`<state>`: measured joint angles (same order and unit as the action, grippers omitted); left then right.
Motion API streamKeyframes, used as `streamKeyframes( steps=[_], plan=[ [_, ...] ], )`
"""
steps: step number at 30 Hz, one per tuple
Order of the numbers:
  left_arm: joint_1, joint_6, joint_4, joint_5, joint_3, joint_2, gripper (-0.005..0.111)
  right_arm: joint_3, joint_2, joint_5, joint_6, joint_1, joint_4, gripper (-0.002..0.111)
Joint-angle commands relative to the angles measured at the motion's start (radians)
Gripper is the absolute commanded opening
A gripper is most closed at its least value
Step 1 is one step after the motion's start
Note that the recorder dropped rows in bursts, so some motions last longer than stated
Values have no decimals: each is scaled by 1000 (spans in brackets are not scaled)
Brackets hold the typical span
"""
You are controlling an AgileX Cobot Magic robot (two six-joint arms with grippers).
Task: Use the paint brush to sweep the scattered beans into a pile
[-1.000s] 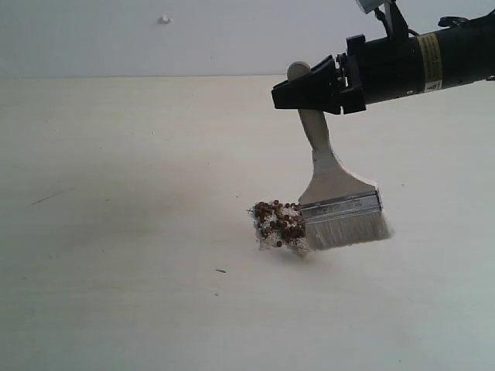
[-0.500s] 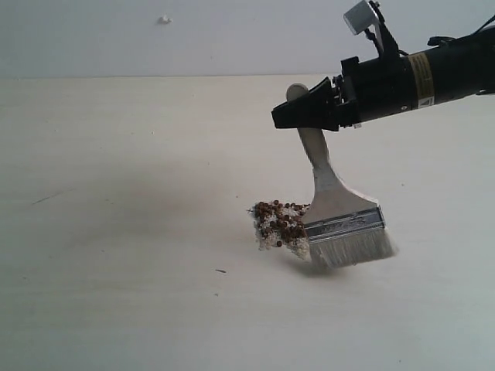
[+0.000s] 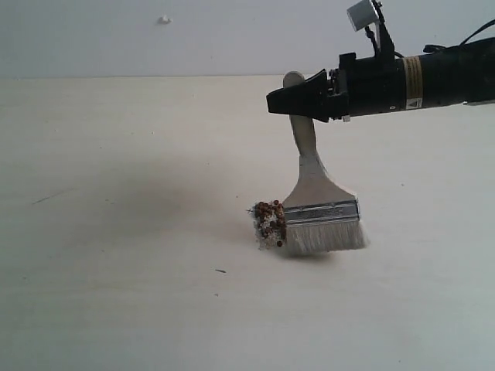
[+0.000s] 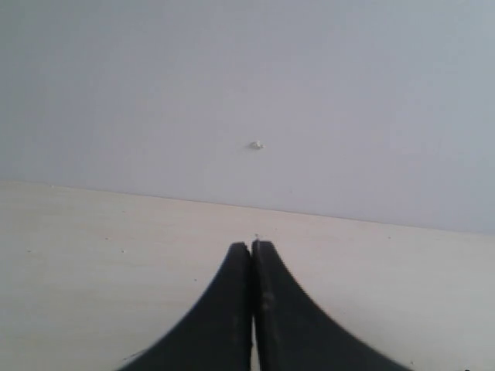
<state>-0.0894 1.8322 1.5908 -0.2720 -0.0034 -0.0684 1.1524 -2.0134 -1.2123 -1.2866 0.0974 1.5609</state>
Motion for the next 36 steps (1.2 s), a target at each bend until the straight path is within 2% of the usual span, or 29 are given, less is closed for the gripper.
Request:
streamKeyframes(
  steps=[1,6,8,11,12,17,27,36],
  plan=[
    [0,-1,2,-3,3,4,0,1,26,-9,-1,-5,-20,0],
    [0,-1,2,-3,3,4,0,1,212,-9,-133,-33,-18,0],
    [0,-1,2,-3,3,4,0,1,285,-8,-287,-76,31,0],
    [0,-1,2,-3,3,4,0,1,330,113,-536,-122,184,0],
    [0,-1,2,-3,3,4,0,-6,332,117,-586,-135,184,0],
    [0,-1,2,-3,3,4,0,-60,274,105,-600,-156,184,0],
    [0,-1,2,-3,3,4,0,-68,56,259,-602,-156,184,0],
    [0,-1,2,-3,3,4,0,-68,31,438,-644,-156,184,0]
  ],
)
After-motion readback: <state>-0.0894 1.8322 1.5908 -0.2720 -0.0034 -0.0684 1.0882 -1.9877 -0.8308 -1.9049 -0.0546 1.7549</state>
